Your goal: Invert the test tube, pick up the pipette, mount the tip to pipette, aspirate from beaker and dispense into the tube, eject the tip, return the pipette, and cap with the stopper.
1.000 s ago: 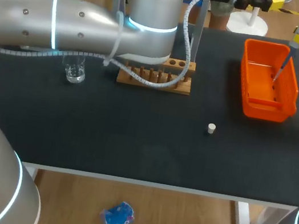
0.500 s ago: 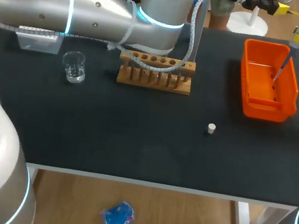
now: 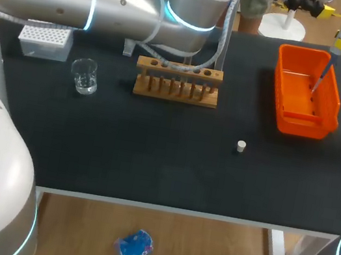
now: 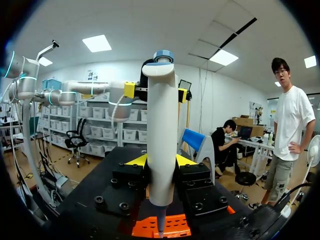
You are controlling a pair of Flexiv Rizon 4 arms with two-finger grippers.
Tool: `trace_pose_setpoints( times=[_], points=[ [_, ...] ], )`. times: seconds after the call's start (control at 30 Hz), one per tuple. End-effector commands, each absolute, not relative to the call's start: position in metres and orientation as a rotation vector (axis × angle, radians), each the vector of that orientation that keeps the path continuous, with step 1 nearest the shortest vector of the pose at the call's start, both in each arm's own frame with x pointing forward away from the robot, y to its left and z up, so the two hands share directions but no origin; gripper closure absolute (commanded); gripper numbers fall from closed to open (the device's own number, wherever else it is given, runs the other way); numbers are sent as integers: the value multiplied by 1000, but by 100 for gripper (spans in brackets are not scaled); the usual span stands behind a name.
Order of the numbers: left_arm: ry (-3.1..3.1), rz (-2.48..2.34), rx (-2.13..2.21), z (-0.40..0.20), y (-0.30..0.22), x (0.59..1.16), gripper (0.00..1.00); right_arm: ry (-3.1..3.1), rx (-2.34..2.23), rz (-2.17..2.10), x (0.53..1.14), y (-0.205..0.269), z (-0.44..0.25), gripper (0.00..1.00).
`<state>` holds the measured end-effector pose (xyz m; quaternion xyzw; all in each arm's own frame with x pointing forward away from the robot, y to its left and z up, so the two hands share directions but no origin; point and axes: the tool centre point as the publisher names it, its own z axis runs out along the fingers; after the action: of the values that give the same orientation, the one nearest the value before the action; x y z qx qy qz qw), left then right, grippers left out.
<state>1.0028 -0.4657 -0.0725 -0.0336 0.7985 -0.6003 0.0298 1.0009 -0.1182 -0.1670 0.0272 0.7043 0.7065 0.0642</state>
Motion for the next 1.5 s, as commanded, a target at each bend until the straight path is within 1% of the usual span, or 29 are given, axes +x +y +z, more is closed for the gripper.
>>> trace_pose_setpoints(
  times=[0.03,0.37,0.7,1.1,1.5],
  points=[
    [2436,-1883,-91,-67,-472,1004,100,2129,77,2136,1002,-119,-167,100],
    [2236,-2088,-68,-59,-488,1001,100,2129,77,2136,1002,-119,-167,100],
    [2049,-2194,-14,-52,-506,996,100,2129,77,2136,1002,-119,-167,100],
    [2005,-2261,-20,-59,-522,986,100,2129,77,2136,1002,-119,-167,100],
    [2035,-2259,-26,-66,-526,985,100,2129,77,2136,1002,-119,-167,100]
  ],
)
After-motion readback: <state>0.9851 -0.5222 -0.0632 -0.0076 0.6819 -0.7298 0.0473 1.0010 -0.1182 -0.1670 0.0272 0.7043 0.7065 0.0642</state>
